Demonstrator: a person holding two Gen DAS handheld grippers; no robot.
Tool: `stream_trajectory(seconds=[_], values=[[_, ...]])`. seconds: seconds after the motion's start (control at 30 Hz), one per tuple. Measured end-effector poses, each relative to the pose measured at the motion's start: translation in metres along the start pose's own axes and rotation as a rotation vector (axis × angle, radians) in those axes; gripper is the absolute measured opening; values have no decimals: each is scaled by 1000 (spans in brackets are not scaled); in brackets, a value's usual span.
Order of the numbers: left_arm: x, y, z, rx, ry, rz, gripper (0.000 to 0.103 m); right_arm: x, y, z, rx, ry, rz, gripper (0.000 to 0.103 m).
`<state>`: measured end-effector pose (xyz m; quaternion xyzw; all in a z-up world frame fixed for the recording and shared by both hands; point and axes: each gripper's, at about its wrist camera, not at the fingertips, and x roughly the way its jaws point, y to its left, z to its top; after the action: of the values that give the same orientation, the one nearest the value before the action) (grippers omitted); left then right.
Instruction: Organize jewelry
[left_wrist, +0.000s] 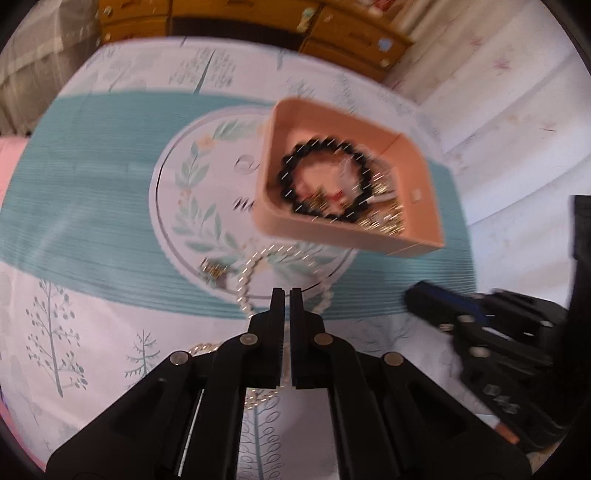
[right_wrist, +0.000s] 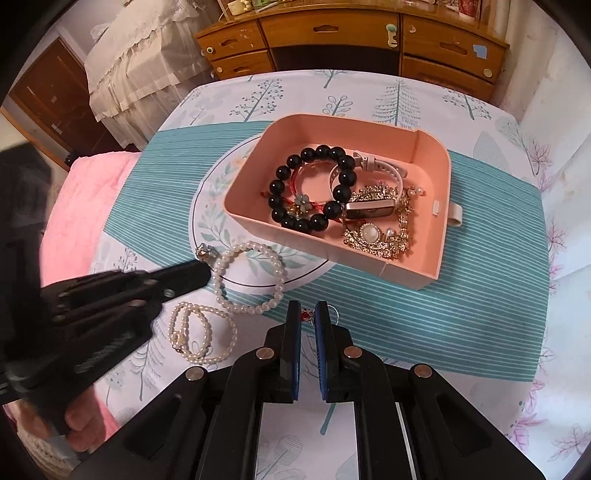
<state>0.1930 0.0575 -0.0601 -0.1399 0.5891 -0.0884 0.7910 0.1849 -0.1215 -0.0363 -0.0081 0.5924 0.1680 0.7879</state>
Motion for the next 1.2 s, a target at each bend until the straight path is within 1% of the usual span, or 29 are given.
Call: stream_trajectory(seconds=[0.07, 0.2, 0.43, 0.5, 0.53, 0.57, 0.6, 0.63, 0.8, 0.93, 1.03, 1.1, 1.2], values=[[11, 7, -2, -14, 30, 13, 0, -2, 0, -1, 0, -5, 1, 8], [26, 13, 0, -28, 58, 51, 0, -1, 2, -1, -1, -7, 5, 7], [36, 9, 2, 1, 85, 126, 0, 0, -1, -1, 4, -11, 18, 7], [36, 8, 2, 10, 88, 137, 4, 1, -2, -1, 7, -10, 22, 7], [36, 7, 3, 13, 87, 139, 12, 1, -3, -1, 9, -11, 23, 7], [36, 6, 2, 16, 85, 141, 25, 1, -4, -1, 11, -11, 24, 7], [34, 5, 2, 16, 79, 138, 32, 2, -6, -1, 13, -13, 25, 7], [32, 5, 2, 14, 73, 135, 42, 2, -7, -1, 14, -13, 26, 7], [20, -1, -2, 34, 52, 158, 43, 3, -10, -1, 21, -13, 35, 8], [15, -5, -3, 71, 37, 208, 43, 3, -11, -2, 26, -15, 42, 8], [16, -1, -1, 75, 44, 244, 43, 3, -11, -2, 27, -17, 45, 8], [19, 3, -1, 69, 52, 253, 41, 3, -11, -2, 27, -20, 47, 8], [27, 5, 1, 69, 82, 256, 28, 2, -10, -1, 27, -22, 48, 8]])
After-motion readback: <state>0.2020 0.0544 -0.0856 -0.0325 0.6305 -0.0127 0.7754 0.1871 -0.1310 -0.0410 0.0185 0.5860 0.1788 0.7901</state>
